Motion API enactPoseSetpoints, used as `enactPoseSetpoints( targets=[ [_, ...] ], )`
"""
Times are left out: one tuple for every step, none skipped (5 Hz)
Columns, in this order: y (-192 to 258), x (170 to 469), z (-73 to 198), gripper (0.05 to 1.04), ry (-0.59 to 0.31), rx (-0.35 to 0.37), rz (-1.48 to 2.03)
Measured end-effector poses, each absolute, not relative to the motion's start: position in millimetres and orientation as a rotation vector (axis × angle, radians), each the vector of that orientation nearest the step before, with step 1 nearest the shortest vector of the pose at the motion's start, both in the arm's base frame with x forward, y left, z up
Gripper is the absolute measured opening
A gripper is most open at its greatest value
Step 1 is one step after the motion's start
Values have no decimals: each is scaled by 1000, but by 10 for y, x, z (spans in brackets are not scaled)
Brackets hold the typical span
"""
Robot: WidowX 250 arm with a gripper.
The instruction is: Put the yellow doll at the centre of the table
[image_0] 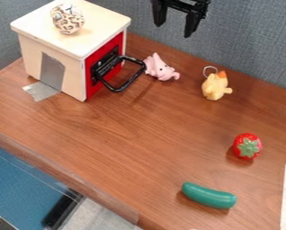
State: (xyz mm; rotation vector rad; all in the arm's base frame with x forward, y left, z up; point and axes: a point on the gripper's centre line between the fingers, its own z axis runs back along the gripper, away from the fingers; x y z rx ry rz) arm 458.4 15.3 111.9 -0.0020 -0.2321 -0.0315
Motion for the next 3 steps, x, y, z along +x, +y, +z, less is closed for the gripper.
enactPoseSetpoints(
  targets=[
    [150, 4567, 888, 1000, -179, -6, -29],
    [-53, 4598, 750, 1000, -151, -20, -64],
    [-378, 4662, 568, 1000, -122, -37, -98]
  ],
)
